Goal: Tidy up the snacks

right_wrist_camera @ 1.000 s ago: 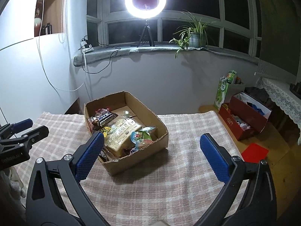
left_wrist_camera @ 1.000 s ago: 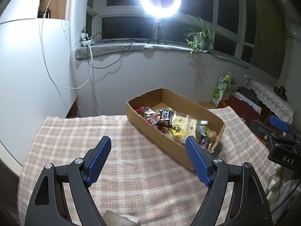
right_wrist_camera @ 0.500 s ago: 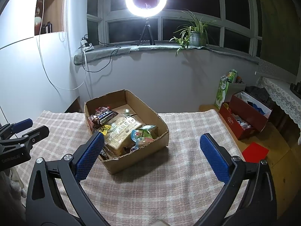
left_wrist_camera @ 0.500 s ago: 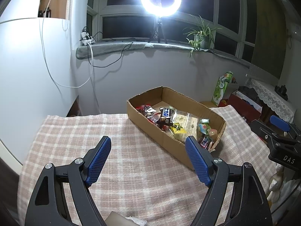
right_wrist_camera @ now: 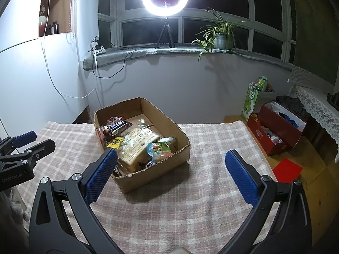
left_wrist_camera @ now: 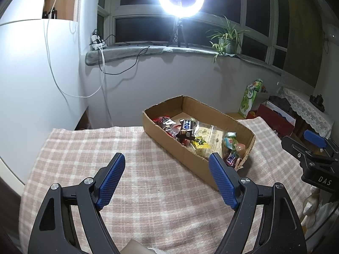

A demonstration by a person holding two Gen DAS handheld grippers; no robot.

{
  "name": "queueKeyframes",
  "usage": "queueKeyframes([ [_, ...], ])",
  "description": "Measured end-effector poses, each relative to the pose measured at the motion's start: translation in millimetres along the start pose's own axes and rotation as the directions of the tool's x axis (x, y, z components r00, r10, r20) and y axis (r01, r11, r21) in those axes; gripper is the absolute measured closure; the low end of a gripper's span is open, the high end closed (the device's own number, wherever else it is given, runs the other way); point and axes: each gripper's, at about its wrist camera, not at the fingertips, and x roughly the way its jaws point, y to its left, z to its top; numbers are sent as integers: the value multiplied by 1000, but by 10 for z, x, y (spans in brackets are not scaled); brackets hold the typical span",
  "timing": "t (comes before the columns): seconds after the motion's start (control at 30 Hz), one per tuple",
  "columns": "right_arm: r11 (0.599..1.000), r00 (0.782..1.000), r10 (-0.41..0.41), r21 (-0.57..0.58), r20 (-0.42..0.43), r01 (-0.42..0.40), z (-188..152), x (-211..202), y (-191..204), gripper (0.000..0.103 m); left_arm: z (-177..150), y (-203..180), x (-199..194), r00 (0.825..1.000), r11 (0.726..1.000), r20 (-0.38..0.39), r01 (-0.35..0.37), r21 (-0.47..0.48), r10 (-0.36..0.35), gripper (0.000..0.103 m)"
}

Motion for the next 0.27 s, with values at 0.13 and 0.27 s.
queueKeyframes([
  [0.13, 1000, 1000, 0, -4, -7, 0, -38, 36, -22, 0, -16, -1, -5, 1000, 1000, 8, -2, 5, 2, 22],
  [0.27, 1000, 1000, -2, -4, -8, 2, -37, 40, -22, 0, -24, 11, 12, 1000, 1000, 1, -2, 1, 2, 22],
])
